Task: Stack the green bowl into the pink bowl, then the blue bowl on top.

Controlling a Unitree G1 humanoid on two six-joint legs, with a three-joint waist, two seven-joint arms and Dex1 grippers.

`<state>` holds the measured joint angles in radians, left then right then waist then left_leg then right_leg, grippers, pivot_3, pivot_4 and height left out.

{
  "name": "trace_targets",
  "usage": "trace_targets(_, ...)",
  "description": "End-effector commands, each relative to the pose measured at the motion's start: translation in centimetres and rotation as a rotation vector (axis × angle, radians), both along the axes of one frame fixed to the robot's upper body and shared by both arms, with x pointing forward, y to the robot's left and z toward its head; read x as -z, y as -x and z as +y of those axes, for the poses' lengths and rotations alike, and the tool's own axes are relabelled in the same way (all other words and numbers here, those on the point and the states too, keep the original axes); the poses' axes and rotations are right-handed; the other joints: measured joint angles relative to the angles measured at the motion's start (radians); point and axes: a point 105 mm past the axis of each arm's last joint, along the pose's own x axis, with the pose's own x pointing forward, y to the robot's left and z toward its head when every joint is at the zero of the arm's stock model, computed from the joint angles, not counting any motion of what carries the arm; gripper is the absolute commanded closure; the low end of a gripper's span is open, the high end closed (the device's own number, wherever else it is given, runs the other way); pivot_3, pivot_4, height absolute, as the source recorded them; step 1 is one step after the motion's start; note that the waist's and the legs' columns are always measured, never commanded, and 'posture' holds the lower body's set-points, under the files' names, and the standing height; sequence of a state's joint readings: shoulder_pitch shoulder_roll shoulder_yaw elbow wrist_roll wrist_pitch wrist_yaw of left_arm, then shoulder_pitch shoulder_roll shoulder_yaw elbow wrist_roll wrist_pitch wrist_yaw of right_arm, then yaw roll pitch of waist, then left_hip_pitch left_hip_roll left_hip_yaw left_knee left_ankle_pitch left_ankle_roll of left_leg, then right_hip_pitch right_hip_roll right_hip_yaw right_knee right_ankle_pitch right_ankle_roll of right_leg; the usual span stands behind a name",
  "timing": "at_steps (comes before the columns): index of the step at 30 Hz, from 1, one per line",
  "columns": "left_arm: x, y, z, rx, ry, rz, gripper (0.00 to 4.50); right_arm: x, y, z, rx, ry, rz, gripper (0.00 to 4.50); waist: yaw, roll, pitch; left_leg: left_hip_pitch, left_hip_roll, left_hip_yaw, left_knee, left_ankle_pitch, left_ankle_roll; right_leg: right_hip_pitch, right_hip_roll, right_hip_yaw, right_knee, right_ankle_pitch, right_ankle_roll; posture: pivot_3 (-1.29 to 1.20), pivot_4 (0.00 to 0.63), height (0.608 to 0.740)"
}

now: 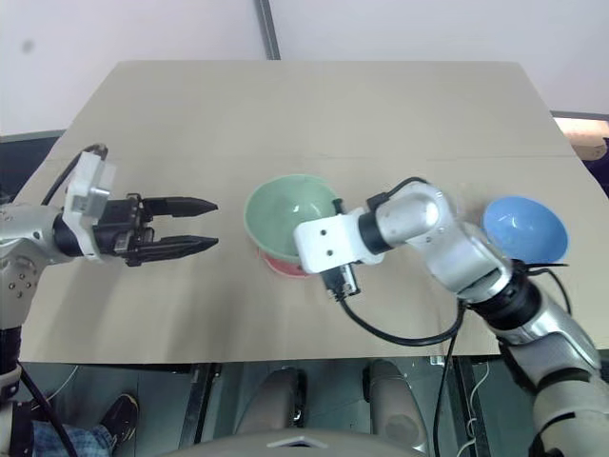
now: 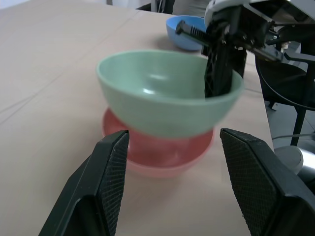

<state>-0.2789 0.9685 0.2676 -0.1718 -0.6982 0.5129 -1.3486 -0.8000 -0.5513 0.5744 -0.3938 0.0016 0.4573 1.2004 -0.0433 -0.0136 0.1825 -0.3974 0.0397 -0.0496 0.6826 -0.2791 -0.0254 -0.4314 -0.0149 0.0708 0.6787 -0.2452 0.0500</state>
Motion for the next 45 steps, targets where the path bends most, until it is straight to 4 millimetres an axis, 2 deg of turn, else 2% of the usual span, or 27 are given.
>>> trace_targets(1, -0.9, 0.0, 0.2, 0.004, -0.018, -0.046, 1.38, -1.1, -0.5, 0.6, -0.007, -0.014, -0.104, 3.78, 0.003, 0.000, 0.000, 0.000, 0.000, 0.000, 0.000, 0.000, 0.000, 0.000, 0.000, 0.000, 0.000, 0.000, 0.000, 0.00, 0.150, 0.740)
trace_targets(3, -0.9, -0.1, 0.3, 0.002, -0.020, -0.045, 1.38, -1.3, -0.7, 0.8, -0.005, -0.017, -0.119, 3.32, 0.004, 0.000, 0.000, 0.000, 0.000, 0.000, 0.000, 0.000, 0.000, 0.000, 0.000, 0.000, 0.000, 0.000, 0.000, 0.00, 0.150, 0.740)
trace_targets(7, -0.7, -0.2, 0.2, 0.005, -0.020, -0.045, 1.38, -1.5, -1.2, 0.7, 0.006, -0.027, -0.148, 1.35, 0.002, 0.000, 0.000, 0.000, 0.000, 0.000, 0.000, 0.000, 0.000, 0.000, 0.000, 0.000, 0.000, 0.000, 0.000, 0.00, 0.150, 0.740)
trace_targets(9, -0.6, -0.2, 0.1, 0.008, -0.019, -0.046, 1.38, -1.5, -1.3, 0.3, 0.007, -0.022, -0.159, 0.52, 0.002, 0.000, 0.000, 0.000, 0.000, 0.000, 0.000, 0.000, 0.000, 0.000, 0.000, 0.000, 0.000, 0.000, 0.000, 0.00, 0.150, 0.740)
trace_targets(14, -0.5, -0.1, 0.1, 0.010, -0.020, -0.044, 1.38, -2.9, -1.9, -1.5, 0.067, -0.038, -0.134, 0.52, 0.003, 0.000, 0.000, 0.000, 0.000, 0.000, 0.000, 0.000, 0.000, 0.000, 0.000, 0.000, 0.000, 0.000, 0.000, 0.00, 0.150, 0.740)
trace_targets(20, -0.5, -0.3, 0.0, 0.011, -0.010, -0.056, 1.38, -5.1, -3.3, -5.6, 0.242, -0.090, -0.044, 0.52, 0.003, 0.000, 0.000, 0.000, 0.000, 0.000, 0.000, 0.000, 0.000, 0.000, 0.000, 0.000, 0.000, 0.000, 0.000, 0.00, 0.150, 0.740)
trace_targets(25, -0.2, -0.6, 0.1, 0.017, -0.007, -0.058, 1.38, -4.9, -4.6, -12.4, 0.470, 0.000, -0.019, 0.52, 0.009, 0.000, 0.000, -0.001, 0.000, 0.000, 0.000, 0.000, 0.000, 0.000, -0.001, 0.000, -0.001, 0.000, 0.000, 0.00, 0.150, 0.740)
trace_targets(27, -0.1, -0.7, 0.1, 0.020, -0.008, -0.057, 1.38, -4.8, -4.8, -14.5, 0.548, 0.028, -0.012, 0.52, 0.004, 0.000, 0.000, -0.001, 0.000, 0.000, 0.000, 0.000, 0.000, 0.000, -0.001, 0.000, -0.001, 0.000, 0.000, 0.00, 0.150, 0.740)
trace_targets(31, 0.0, -1.1, -0.1, 0.036, -0.006, -0.059, 1.38, -3.5, -4.9, -20.1, 0.743, 0.166, -0.051, 0.52, 0.005, 0.000, 0.000, 0.000, 0.000, 0.000, 0.000, 0.000, 0.000, 0.000, 0.000, 0.000, -0.001, 0.000, 0.000, 0.00, 0.150, 0.740)
trace_targets(32, 0.0, -1.1, -0.2, 0.040, -0.006, -0.059, 1.38, -3.4, -4.9, -21.0, 0.777, 0.185, -0.058, 0.52, 0.005, 0.000, 0.000, 0.000, 0.000, 0.001, 0.000, 0.000, 0.000, 0.000, 0.000, 0.000, -0.001, 0.000, 0.000, 0.00, 0.150, 0.740)
trace_targets(38, -0.1, -1.7, -0.3, 0.059, -0.011, -0.063, 1.38, -2.9, -3.7, -24.2, 0.914, 0.266, -0.025, 0.52, 0.000, 0.000, 0.000, 0.001, 0.000, 0.002, 0.000, 0.000, 0.000, 0.000, 0.000, 0.001, 0.000, 0.000, 0.000, 0.00, 0.150, 0.740)
trace_targets(42, -0.1, -2.0, -0.4, 0.068, -0.012, -0.067, 1.38, -2.5, -3.6, -25.1, 0.974, 0.280, -0.025, 0.52, 0.002, 0.000, 0.000, 0.000, 0.000, 0.002, 0.000, 0.000, 0.000, 0.000, 0.000, 0.001, -0.001, 0.000, 0.000, 0.00, 0.150, 0.740)
trace_targets(45, -0.1, -2.0, -0.5, 0.078, -0.014, -0.067, 1.38, -1.4, -3.2, -25.7, 0.995, 0.322, 0.007, 0.52, 0.002, 0.000, 0.000, 0.000, 0.000, 0.002, 0.000, 0.000, 0.000, 0.000, 0.000, 0.002, -0.001, 0.000, 0.000, 0.00, 0.150, 0.740)
